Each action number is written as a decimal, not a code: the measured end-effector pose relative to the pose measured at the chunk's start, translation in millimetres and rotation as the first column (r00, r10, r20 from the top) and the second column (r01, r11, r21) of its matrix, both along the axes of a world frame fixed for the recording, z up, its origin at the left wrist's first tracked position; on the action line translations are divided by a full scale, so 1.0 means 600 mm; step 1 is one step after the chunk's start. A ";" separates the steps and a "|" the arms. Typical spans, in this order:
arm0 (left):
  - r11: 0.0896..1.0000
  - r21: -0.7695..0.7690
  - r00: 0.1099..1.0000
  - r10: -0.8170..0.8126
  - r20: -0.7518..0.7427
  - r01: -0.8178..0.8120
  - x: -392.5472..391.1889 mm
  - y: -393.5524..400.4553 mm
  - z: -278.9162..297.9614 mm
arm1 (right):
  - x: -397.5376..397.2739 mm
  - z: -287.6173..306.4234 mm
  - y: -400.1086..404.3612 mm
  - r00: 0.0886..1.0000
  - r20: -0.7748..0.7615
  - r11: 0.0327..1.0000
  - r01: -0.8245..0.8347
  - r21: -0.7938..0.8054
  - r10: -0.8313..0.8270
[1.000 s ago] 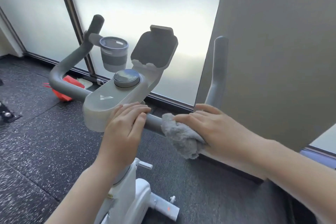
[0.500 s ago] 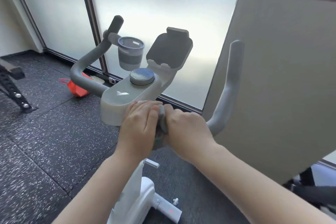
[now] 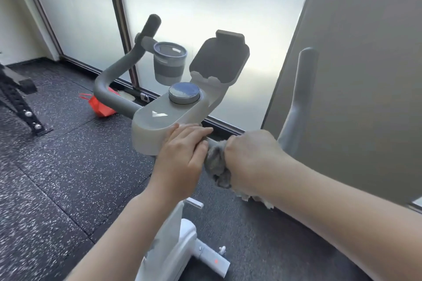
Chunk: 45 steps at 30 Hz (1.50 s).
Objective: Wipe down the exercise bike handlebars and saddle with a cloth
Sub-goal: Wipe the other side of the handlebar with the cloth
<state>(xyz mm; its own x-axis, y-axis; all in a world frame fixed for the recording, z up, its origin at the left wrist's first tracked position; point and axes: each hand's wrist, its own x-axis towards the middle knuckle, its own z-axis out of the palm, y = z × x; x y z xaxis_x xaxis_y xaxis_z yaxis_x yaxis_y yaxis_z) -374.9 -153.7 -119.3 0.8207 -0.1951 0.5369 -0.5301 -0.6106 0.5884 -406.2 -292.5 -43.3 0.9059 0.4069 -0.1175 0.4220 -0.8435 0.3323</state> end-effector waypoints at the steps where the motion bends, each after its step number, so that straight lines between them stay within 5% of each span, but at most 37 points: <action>1: 1.000 -0.021 1.000 -0.005 0.001 0.005 0.001 0.001 0.001 | 0.013 0.003 0.017 1.000 -0.005 0.999 0.023 0.032 -0.023; 5: 0.995 -0.105 1.000 -0.003 -0.025 0.001 -0.001 0.001 0.005 | 0.050 -0.017 0.031 0.971 -0.184 0.870 0.222 0.440 -0.155; 7: 0.996 -0.092 1.000 0.002 -0.023 -0.004 -0.007 0.000 0.006 | 0.035 -0.030 0.021 0.979 -0.102 0.837 0.203 0.508 -0.175; 11: 0.999 -0.044 0.999 0.009 -0.036 -0.011 -0.011 0.000 0.005 | -0.014 -0.058 -0.025 0.966 0.256 0.934 -0.061 0.353 -0.034; 17: 1.000 -0.025 0.999 -0.009 -0.048 0.008 -0.012 0.001 0.006 | -0.015 0.004 -0.115 0.992 -0.095 0.967 -0.055 0.247 0.081; 23: 0.997 -0.080 0.999 -0.008 -0.049 0.005 -0.009 -0.001 0.000 | -0.023 -0.020 -0.008 0.990 0.063 0.967 0.110 0.230 -0.127; 29: 0.972 -0.233 0.998 0.007 -0.070 -0.023 -0.010 -0.005 0.004 | 0.045 -0.044 0.056 0.986 0.148 0.934 0.021 0.357 -0.079; 32: 0.984 -0.175 1.000 0.007 -0.030 -0.012 -0.015 -0.007 0.005 | 0.023 -0.065 0.025 0.971 0.224 0.916 -0.017 0.400 -0.080; 36: 0.988 -0.153 1.000 -0.013 -0.025 0.009 -0.014 -0.004 0.003 | -0.012 -0.047 -0.061 0.989 0.143 0.926 -0.097 0.364 0.048; 39: 0.991 -0.130 1.000 -0.013 -0.019 0.010 -0.014 -0.004 0.002 | -0.018 0.004 -0.119 0.978 -0.099 0.920 -0.134 0.368 0.182; 41: 0.992 -0.127 0.999 -0.016 -0.032 0.012 -0.014 -0.003 0.002 | -0.017 0.015 -0.113 0.979 -0.142 0.940 -0.091 0.328 0.145; 45: 0.993 -0.115 0.999 0.000 -0.032 -0.004 -0.011 -0.003 0.000 | -0.007 -0.017 -0.018 0.991 0.088 0.938 0.061 0.341 -0.097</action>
<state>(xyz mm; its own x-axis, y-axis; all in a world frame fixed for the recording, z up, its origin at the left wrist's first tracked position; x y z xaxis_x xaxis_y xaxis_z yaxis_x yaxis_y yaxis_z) -381.7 -155.3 -119.4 0.8381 -0.1317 0.5294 -0.5088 -0.5387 0.6715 -410.4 -303.5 -53.8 0.9366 0.3332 0.1082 0.3284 -0.9426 0.0602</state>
